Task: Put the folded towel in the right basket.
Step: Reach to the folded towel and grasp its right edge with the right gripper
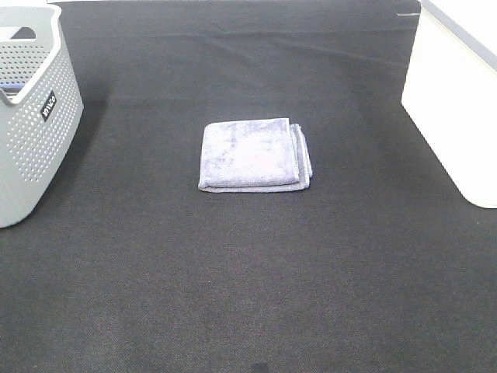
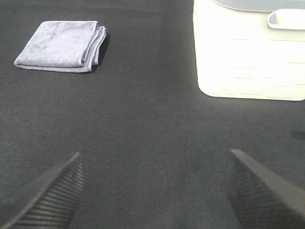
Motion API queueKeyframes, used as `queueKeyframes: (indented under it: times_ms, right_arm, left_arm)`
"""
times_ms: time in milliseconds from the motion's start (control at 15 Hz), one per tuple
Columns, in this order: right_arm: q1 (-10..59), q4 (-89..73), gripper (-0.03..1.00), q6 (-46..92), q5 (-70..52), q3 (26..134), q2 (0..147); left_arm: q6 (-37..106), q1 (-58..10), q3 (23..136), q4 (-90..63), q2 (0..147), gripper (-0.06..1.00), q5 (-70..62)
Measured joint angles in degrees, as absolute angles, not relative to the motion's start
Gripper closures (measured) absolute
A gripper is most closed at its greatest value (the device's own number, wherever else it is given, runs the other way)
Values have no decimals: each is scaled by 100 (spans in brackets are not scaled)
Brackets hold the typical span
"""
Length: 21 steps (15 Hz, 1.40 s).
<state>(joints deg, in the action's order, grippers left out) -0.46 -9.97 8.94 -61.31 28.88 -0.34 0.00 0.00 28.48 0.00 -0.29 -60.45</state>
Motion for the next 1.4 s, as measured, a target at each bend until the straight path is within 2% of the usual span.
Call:
queueKeyframes:
  times_ms: [1400]
  right_arm:
    - [-46, -997, 20, 894, -6131, 2888, -34]
  left_arm:
    - [0, 0, 2848, 0, -29, -3, -6045]
